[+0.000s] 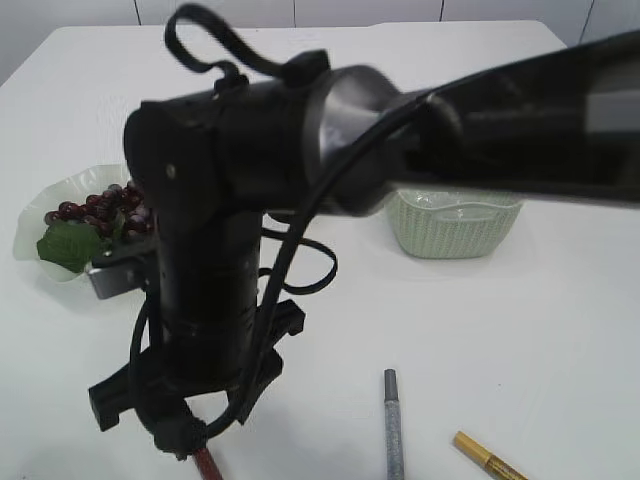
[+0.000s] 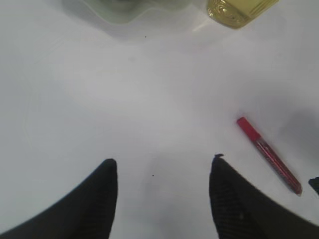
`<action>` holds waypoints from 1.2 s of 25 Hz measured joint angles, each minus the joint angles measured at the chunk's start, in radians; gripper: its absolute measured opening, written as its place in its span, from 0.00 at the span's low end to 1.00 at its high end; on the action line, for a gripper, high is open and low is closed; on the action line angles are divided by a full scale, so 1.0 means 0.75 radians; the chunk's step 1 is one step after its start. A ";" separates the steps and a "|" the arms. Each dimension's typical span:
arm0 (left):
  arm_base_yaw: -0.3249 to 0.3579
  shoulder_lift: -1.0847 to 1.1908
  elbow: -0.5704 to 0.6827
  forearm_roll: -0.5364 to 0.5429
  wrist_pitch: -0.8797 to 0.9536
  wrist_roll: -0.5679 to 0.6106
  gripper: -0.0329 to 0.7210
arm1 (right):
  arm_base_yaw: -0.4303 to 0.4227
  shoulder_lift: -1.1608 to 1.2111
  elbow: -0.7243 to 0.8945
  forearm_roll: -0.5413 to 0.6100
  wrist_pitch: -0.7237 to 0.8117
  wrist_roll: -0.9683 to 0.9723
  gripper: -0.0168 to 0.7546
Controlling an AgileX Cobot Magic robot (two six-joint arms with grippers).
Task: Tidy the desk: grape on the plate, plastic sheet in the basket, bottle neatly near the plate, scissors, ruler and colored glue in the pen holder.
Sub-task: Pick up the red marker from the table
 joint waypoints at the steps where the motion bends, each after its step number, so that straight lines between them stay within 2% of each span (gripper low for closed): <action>1: 0.000 0.000 0.000 0.002 0.002 0.000 0.62 | 0.006 0.025 0.000 0.002 -0.009 0.010 0.57; 15: 0.000 0.000 0.000 0.006 0.026 0.000 0.62 | 0.010 0.158 0.000 -0.019 -0.221 0.125 0.57; 30: 0.000 0.000 0.000 0.008 0.026 0.000 0.62 | 0.061 0.239 0.000 -0.086 -0.240 0.154 0.55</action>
